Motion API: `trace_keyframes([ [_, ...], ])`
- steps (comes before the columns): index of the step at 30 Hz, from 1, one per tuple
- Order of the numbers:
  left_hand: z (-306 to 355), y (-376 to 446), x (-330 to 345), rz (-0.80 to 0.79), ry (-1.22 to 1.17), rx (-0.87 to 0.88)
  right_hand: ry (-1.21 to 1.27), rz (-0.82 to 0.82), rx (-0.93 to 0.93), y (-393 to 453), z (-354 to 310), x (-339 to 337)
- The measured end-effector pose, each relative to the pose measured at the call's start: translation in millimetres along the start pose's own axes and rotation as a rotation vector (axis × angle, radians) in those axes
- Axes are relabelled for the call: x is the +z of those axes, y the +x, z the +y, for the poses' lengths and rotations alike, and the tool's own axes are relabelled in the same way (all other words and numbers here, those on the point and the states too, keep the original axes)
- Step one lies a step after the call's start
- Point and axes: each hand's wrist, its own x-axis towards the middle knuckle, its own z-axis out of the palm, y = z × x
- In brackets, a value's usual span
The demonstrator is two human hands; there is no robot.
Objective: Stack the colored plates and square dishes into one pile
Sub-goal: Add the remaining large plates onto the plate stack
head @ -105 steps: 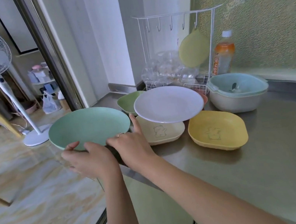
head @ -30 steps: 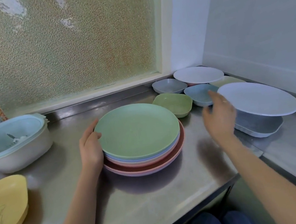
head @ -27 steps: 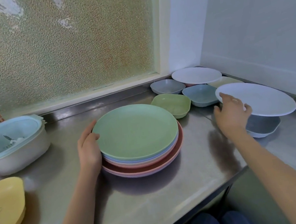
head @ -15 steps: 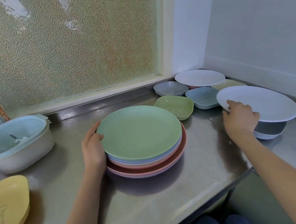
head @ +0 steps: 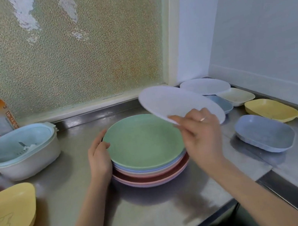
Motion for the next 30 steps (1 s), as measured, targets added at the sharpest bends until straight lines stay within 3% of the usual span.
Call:
trace_keyframes([
  [4,4,-5,-1,-0.027,0.032,0.074,0.126,-0.108,-0.111,-21,-43,13],
  [9,1,-3,-1,-0.011,0.220,0.217,0.053,-0.262,-0.108,-40,-59,19],
  [15,0,2,-4,-0.057,0.338,0.248,0.157,-0.532,-0.073,-37,-57,14],
  [17,-4,7,-6,-0.076,0.282,0.184,0.209,-0.581,-0.048,-40,-55,13],
  [20,-4,7,-8,-0.083,0.165,0.130,0.303,-0.539,0.083,-37,-48,12],
  [22,0,5,-7,-0.077,0.136,0.110,0.189,-0.459,0.163,-30,-37,14],
  [25,0,3,-8,-0.113,-0.003,0.028,0.069,-0.578,0.290,-30,-20,19],
  [27,-1,2,-9,-0.132,-0.025,0.032,0.122,-0.623,0.306,-33,-13,20],
  [30,-2,2,-10,-0.129,-0.042,0.041,0.219,-0.506,0.298,-26,-2,17],
])
